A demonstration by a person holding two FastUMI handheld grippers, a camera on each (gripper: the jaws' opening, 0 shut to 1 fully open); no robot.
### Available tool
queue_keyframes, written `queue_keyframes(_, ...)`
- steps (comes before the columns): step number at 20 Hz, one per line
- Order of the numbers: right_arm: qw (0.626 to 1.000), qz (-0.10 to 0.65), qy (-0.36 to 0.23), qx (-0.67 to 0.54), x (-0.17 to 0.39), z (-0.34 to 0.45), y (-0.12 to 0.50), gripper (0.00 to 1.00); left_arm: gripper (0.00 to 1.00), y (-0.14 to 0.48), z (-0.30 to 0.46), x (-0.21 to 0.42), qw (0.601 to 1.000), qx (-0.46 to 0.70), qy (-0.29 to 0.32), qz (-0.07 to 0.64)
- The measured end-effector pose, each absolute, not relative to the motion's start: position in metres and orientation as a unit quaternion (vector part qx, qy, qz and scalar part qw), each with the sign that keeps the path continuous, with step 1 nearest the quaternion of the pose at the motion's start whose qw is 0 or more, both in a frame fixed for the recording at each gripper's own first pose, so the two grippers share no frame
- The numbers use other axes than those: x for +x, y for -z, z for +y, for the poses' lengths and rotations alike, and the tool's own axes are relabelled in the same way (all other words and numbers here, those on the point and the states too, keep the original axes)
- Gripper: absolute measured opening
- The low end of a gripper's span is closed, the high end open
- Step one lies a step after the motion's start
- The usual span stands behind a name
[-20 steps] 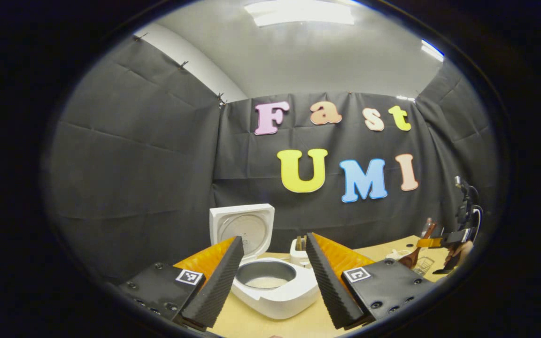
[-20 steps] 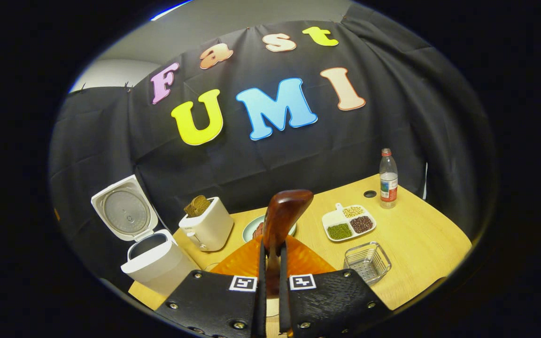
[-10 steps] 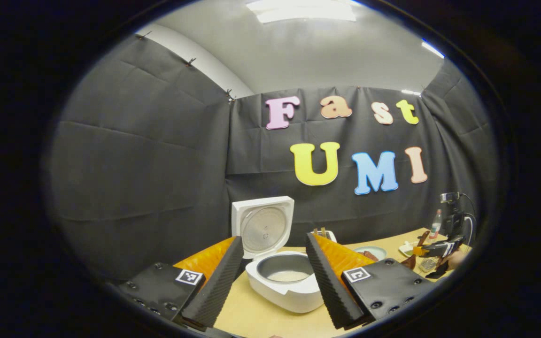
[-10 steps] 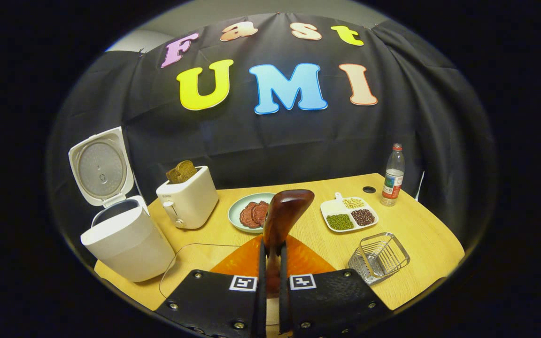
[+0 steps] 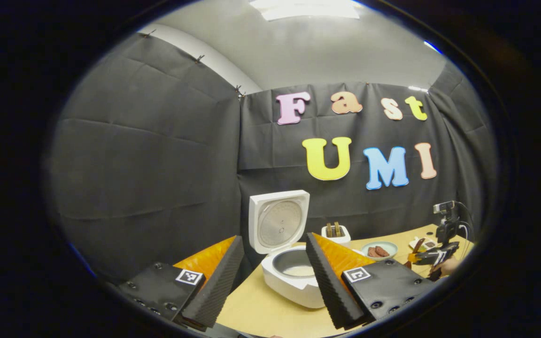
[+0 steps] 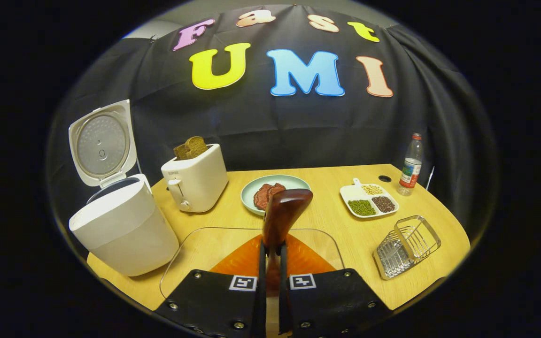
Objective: Close the left gripper, press the button to open the rice cooker; take a wooden spoon from the chopstick holder with the right hand, scoop a spoonful of rice and pour it into the rice cooker, then put the wooden spoon back into the chopstick holder.
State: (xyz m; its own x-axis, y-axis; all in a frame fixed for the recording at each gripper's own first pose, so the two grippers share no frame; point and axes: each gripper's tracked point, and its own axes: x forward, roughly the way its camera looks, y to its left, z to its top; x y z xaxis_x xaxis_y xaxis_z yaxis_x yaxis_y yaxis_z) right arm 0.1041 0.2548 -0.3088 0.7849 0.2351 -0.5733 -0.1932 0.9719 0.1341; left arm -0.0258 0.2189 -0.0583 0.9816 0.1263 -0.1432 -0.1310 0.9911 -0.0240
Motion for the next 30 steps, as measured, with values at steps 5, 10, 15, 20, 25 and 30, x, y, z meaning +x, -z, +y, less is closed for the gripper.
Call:
queue_keyframes(5, 0.933, 0.319, -0.145, 0.078, 0.091, 0.289, 0.307, 0.11, 0.93, 0.059, 0.220, -0.025, 0.995, -0.023, -0.064, 0.073)
queue_keyframes(10, 0.912, 0.349, -0.141, 0.166, 0.081, 0.306, 0.309, 0.11, 0.89, 0.062, 0.222, -0.024, 0.995, -0.023, -0.067, 0.072)
queue_keyframes(15, 0.874, 0.385, -0.100, 0.278, 0.077, 0.296, 0.314, 0.11, 0.93, 0.062, 0.224, -0.024, 0.994, -0.029, -0.070, 0.074)
queue_keyframes(20, 0.823, 0.414, -0.067, 0.384, 0.075, 0.275, 0.325, 0.11, 0.93, 0.057, 0.215, -0.020, 0.995, -0.025, -0.063, 0.068)
queue_keyframes(25, 0.780, 0.407, -0.052, 0.472, 0.077, 0.253, 0.316, 0.11, 0.93, 0.053, 0.201, -0.015, 0.996, -0.024, -0.052, 0.065)
queue_keyframes(30, 0.769, 0.387, -0.056, 0.505, 0.085, 0.237, 0.290, 0.11, 0.89, 0.048, 0.188, -0.016, 0.997, -0.024, -0.041, 0.059)
